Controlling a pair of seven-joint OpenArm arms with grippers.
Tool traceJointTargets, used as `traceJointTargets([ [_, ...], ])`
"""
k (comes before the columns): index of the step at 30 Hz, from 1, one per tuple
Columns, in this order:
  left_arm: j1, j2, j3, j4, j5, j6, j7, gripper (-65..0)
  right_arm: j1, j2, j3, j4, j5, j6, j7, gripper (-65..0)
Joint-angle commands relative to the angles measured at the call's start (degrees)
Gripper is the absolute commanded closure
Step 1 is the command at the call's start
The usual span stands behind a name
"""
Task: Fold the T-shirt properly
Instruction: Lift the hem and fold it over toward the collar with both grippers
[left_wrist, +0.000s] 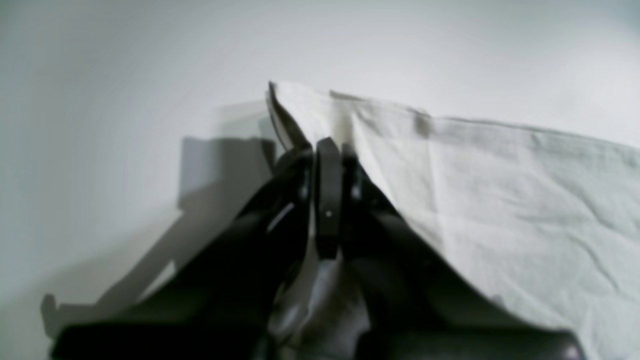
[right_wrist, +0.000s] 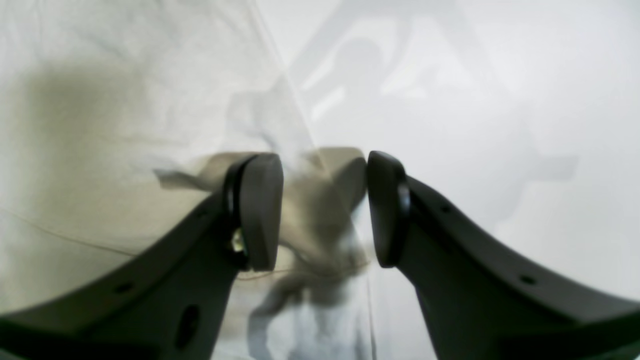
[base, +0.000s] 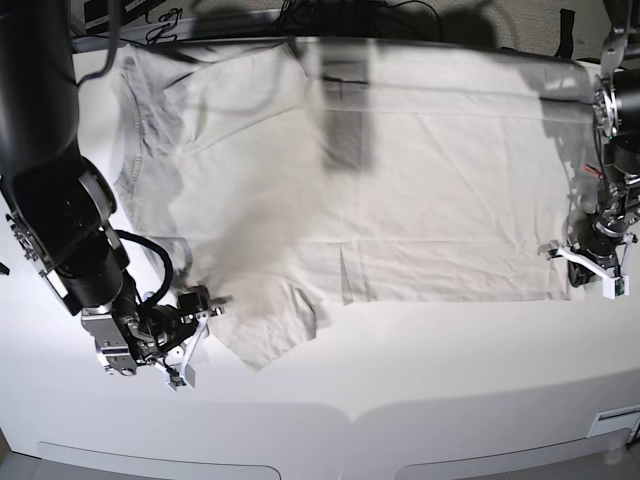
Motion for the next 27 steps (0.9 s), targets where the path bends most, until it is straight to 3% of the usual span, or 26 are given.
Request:
traceJointTargets([
  [1,0.1,-0.5,0.1,-0.3,2.0,0.2,4.7,0.0,1.1,-0.5,0.1,0.3,0.4,2.0,-2.4,-24.9],
  [6,0.1,-0.5,0.1,-0.3,2.0,0.2,4.9,0.0,1.1,-0.7,0.1,0.3,1.8,2.7,-2.5,-17.4],
  [12,0.1,-0.5,0.1,-0.3,2.0,0.2,4.9,0.0,1.1,-0.5,0.1,0.3,1.7,2.6,-2.4,-0.4],
  [15,0.1,-0.5,0.1,-0.3,2.0,0.2,4.9,0.0,1.1,-0.6,0.1,0.3,1.7,2.7,-2.1,0.0],
  [21,0.1,-0.5,0.1,-0.3,1.8,0.2,4.4,0.0,1.4,-0.6,0.1,0.3,-3.2,2.7,5.7,0.0],
  [24,0.0,-0.6,0.1,-0.3,-0.3,0.2,4.4,0.0,2.4,-0.6,0.1,0.5,-3.4,2.9,6.0,0.0],
  [27,-0.3,-0.9,0.1,-0.1,-1.2,0.2,4.5,0.0,3.0,-0.4,0.1,1.8,-7.8,4.6,6.2,0.0],
])
